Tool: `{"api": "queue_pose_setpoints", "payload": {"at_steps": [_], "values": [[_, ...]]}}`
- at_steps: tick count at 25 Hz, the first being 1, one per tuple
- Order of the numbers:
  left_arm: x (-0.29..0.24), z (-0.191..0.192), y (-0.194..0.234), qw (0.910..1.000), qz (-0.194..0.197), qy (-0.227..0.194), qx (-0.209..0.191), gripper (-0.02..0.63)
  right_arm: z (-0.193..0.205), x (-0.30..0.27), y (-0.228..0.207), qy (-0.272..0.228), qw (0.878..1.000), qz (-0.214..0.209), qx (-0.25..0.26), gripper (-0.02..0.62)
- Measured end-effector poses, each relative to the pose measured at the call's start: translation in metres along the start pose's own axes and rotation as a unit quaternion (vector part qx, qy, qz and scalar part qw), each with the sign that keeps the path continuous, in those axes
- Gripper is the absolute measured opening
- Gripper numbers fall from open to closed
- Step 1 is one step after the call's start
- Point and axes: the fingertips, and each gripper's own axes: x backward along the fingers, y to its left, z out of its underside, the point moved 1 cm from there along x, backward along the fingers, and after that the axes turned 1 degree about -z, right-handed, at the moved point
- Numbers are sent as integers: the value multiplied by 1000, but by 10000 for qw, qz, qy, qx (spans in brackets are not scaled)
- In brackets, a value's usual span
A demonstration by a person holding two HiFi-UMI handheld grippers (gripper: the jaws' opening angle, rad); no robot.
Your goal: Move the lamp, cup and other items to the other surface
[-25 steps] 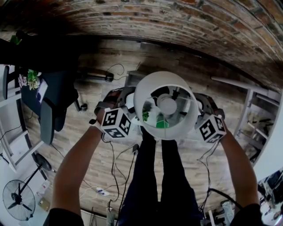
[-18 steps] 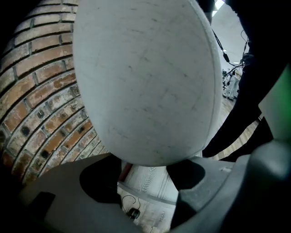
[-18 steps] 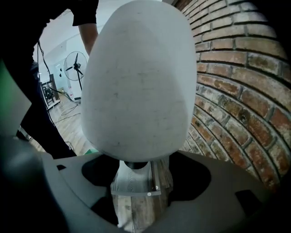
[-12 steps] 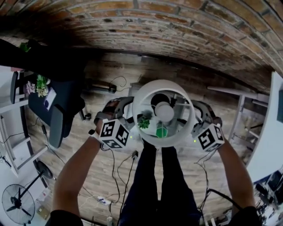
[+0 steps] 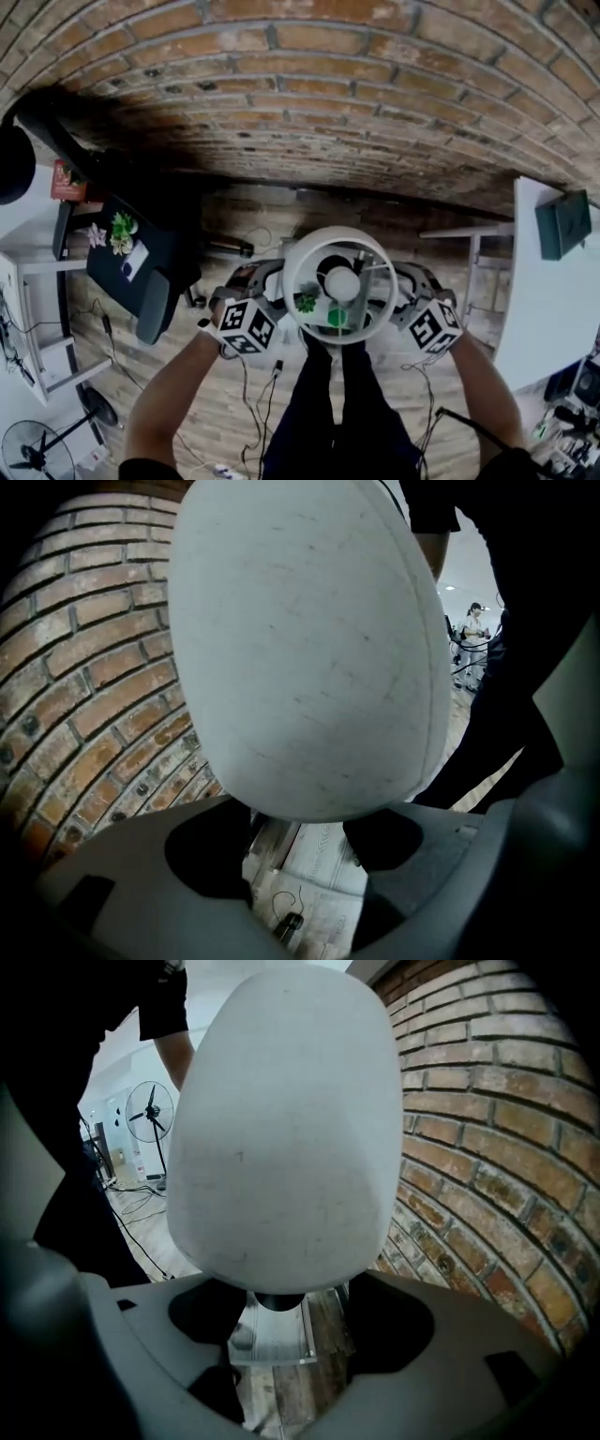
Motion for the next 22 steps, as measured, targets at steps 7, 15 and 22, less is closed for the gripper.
{"api": "queue_pose_setpoints", "payload": {"at_steps": [7,15,22], "values": [[68,-60,-6,9998,61,-130,-147,301,-47,69,16,0,9999,135,5,345],[132,-116,-15,9985,116,-290,-453,301,-93,135,36,-10,9989,443,-168,344],[157,-175,-15,9943,269,-709,-754,301,-115,198,37,-69,9956,865,-354,343]]}}
